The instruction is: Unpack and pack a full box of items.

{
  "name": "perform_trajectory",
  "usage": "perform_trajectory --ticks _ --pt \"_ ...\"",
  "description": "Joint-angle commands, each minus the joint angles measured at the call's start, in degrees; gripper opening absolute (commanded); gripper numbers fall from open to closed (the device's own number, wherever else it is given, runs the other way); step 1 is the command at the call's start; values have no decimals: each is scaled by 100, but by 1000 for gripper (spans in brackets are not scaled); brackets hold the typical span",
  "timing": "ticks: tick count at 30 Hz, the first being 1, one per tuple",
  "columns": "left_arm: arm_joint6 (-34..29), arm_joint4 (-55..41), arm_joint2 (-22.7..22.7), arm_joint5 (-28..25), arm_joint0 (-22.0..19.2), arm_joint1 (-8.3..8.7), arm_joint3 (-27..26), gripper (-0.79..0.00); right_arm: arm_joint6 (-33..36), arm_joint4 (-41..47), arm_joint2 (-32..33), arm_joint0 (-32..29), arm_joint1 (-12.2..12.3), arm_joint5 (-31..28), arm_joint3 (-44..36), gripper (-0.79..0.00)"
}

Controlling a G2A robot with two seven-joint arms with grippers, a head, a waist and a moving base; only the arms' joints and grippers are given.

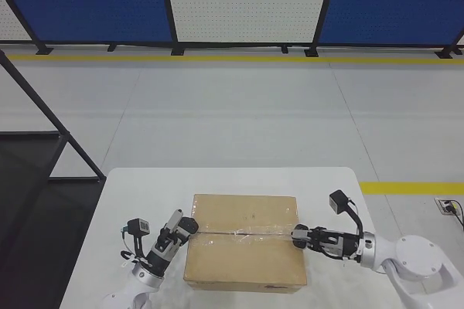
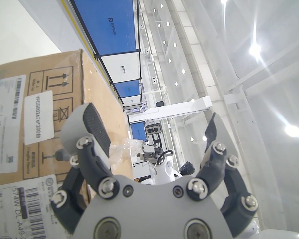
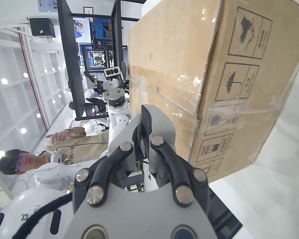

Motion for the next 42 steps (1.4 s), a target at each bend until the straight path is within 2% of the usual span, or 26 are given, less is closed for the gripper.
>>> perform_trajectory --ticks 1,19,21,22,24,26,27,29,30,31,32,42 --pt "3 1 3 5 0 3 6 0 -23 27 -5 24 -4 -13 3 -785" --pt "5 -51 23 -17 -11 35 8 0 20 46 64 73 15 90 142 -785" --pt "7 -54 26 -15 -15 38 10 0 56 37 64 77 19 107 161 -767" --pt "9 -55 28 -13 -18 39 11 0 71 29 62 81 21 120 171 -742" --pt "5 -45 34 0 -29 43 19 0 89 17 55 85 24 141 182 -640" --pt "9 -47 40 5 -39 45 26 0 103 1 51 93 26 156 187 -536" --pt "12 -47 44 5 -43 46 28 0 108 4 49 94 27 166 192 -453" --pt "9 -42 53 5 -51 49 35 0 123 -10 46 99 30 179 206 -354" --pt "11 -43 56 5 -55 50 37 0 126 -15 46 102 32 182 212 -252" --pt "13 -43 60 5 -58 51 39 0 129 -16 45 103 32 186 220 -68" --pt "17 -40 63 11 -60 53 44 0 134 -17 46 105 34 192 228 0" --pt "27 -38 106 31 -83 63 46 0 -14 -12 297 -29 81 193 325 0"
